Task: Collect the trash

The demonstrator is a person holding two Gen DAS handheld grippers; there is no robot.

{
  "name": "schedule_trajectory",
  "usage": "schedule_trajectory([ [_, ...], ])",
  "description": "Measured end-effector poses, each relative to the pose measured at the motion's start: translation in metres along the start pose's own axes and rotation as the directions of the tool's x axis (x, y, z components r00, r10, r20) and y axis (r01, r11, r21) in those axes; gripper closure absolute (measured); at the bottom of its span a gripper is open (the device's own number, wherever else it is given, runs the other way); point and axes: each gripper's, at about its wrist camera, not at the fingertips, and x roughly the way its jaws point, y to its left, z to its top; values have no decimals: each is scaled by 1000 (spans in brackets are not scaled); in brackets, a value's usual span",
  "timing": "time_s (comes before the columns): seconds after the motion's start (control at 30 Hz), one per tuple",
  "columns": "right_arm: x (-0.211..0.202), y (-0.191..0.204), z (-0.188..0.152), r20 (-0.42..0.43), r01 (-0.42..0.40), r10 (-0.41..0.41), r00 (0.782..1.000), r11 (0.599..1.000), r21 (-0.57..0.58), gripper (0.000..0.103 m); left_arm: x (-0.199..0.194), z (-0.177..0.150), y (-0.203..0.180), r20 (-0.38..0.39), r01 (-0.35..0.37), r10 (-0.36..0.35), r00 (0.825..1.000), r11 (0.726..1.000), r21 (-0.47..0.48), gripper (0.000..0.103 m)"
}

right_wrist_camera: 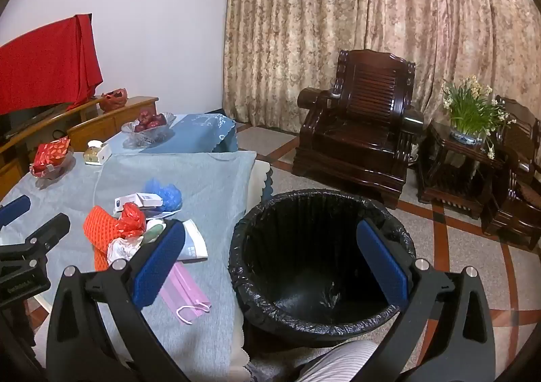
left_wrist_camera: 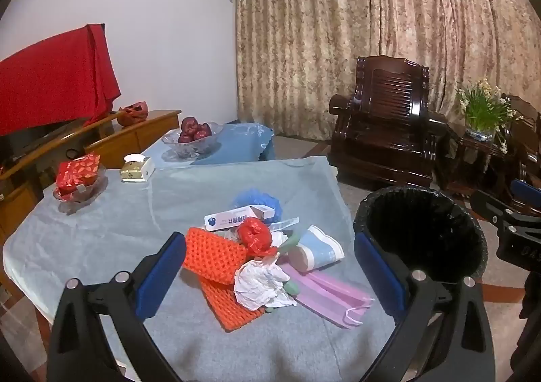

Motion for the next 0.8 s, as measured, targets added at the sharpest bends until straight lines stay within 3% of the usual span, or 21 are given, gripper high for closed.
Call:
schedule_trajectory([
  [0.8, 0, 0, 0, 2, -2, 2, 1000, 1000, 3, 5, -1, 1, 2, 0, -3, 3, 1000, 1000, 0, 6],
])
